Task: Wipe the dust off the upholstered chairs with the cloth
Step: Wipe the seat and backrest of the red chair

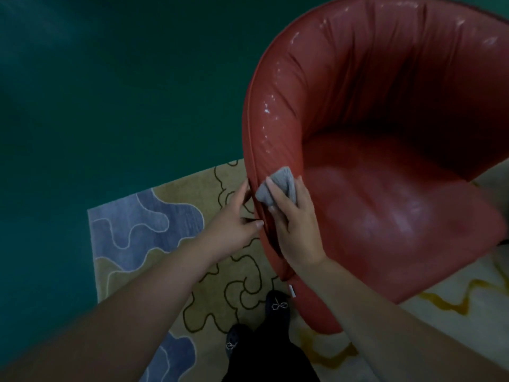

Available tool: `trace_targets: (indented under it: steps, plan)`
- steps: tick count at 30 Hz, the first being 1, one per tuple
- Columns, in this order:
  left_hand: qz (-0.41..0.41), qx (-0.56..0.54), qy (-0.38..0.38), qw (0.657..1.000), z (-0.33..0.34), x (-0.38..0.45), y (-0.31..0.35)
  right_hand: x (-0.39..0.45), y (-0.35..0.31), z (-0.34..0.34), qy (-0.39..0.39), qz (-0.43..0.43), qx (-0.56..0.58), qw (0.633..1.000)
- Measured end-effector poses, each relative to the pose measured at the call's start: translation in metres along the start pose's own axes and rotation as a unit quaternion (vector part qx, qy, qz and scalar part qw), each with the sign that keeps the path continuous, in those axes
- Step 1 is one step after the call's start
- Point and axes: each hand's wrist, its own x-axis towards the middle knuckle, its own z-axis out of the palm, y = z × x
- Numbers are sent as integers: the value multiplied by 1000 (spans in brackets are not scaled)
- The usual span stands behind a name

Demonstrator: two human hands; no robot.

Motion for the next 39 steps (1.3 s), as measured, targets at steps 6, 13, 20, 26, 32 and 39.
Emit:
trace_targets:
  steps: [6, 13, 20, 26, 32, 39]
  plan:
    - [10, -17, 36, 999, -1, 9, 9, 88, 2, -6, -73, 10, 18, 997]
    - [0, -20, 48, 999, 4, 11, 6, 13, 7, -16, -71, -40, 60, 995]
    - [23, -41, 62, 997, 2, 26, 5, 132, 6, -6, -33, -58, -77, 995]
    - [29, -53, 92, 994, -15, 54, 18, 153, 16, -14, -62, -72, -46, 994]
    - [19, -33, 83, 996, -25, 66, 22, 120, 27, -22, -80, -104, -35, 991]
    - [36, -14, 115, 993, -27, 86, 21, 248, 21, -8, -13, -77, -140, 987]
